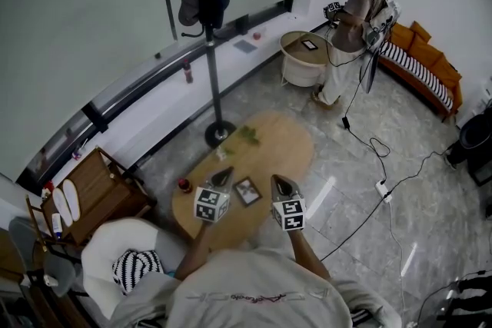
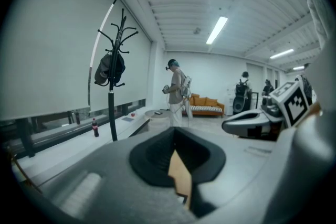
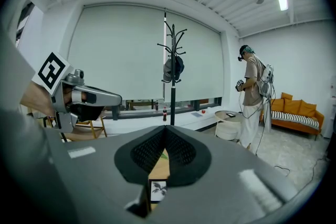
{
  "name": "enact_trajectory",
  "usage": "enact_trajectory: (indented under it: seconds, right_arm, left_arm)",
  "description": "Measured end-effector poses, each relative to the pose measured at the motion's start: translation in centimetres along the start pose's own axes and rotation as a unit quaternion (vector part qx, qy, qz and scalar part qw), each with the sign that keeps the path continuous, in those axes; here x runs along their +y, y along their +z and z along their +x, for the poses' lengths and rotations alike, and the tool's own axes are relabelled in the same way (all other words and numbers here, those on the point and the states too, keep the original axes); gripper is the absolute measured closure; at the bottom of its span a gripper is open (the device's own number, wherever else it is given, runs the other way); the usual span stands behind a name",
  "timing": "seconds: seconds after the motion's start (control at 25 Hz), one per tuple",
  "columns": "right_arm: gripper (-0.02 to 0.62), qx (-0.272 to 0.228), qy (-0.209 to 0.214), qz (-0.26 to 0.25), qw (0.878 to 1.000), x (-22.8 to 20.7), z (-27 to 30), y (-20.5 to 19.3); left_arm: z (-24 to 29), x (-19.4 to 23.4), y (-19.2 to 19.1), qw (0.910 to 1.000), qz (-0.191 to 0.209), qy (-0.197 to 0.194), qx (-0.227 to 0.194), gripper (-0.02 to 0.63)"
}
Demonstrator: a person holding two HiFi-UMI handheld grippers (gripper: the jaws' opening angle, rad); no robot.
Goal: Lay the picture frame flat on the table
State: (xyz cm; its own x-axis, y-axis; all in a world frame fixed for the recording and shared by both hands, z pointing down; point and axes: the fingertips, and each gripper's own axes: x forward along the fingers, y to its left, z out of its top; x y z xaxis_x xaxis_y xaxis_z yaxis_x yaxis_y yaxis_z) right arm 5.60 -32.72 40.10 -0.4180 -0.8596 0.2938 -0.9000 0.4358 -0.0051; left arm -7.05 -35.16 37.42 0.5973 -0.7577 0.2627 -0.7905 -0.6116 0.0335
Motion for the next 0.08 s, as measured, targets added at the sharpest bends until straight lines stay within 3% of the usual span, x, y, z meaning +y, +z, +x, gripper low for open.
enact_trajectory:
  seconds: [0.08]
  right_arm:
    - [0.592, 0.008, -0.002, -0.003, 1.000, 0.13, 0.05, -0.01]
  left_arm:
    - [0.06, 0.12, -0.18, 1.0000, 0.000, -0.002, 0.003, 0.604]
